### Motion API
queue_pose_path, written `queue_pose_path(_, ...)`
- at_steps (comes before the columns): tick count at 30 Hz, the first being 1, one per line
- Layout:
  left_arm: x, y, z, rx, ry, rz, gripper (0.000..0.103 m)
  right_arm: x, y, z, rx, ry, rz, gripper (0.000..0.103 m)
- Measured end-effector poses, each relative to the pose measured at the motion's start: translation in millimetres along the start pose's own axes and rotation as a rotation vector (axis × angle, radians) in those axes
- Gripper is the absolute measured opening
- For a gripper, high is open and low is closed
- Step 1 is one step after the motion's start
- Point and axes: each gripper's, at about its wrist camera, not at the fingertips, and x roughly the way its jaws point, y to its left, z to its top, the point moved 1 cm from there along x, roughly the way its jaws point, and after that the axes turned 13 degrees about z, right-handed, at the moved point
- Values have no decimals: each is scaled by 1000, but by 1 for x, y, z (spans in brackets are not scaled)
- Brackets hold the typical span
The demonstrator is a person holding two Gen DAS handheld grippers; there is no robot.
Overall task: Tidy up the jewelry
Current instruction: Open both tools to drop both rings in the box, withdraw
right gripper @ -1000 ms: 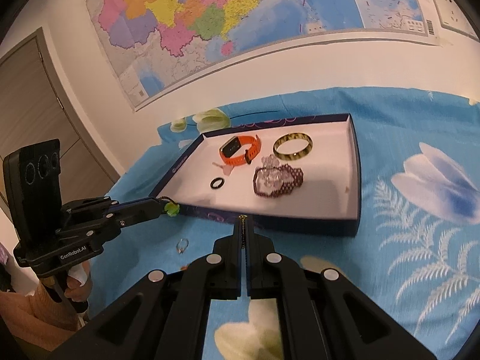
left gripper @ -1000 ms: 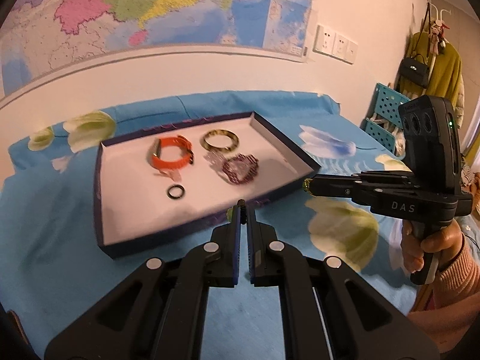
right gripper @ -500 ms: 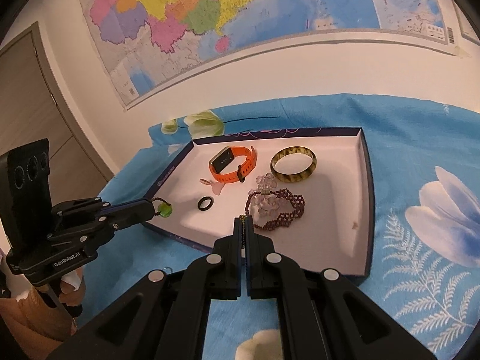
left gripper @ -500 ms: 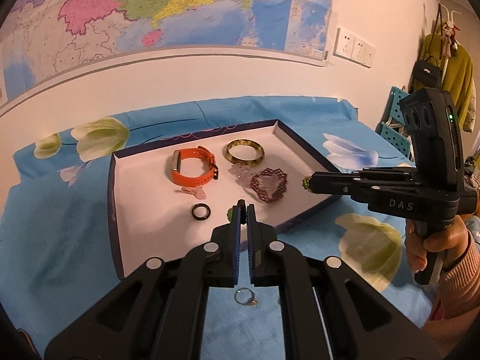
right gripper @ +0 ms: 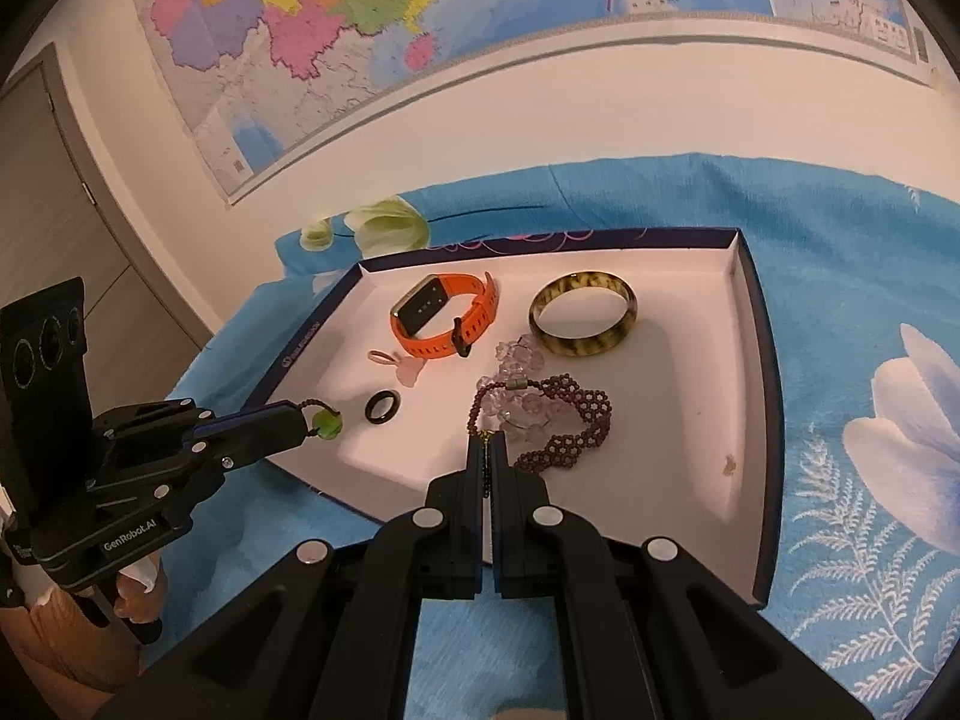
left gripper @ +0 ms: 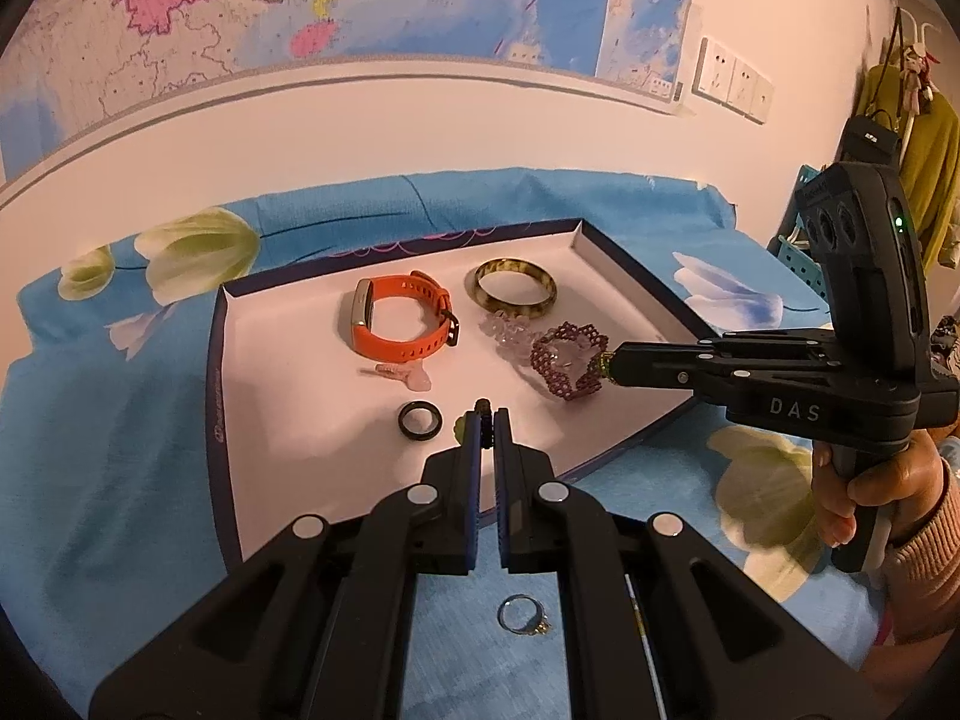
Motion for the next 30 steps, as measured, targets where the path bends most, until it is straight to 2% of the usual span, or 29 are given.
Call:
queue_pose_path(20,29,-3,0,11,62,19,5,20,-11,9,23,39,-26,1)
queue_pose_path(30,41,1,-2,-5,90,28,6,20,-13,9,32,31,-38,6)
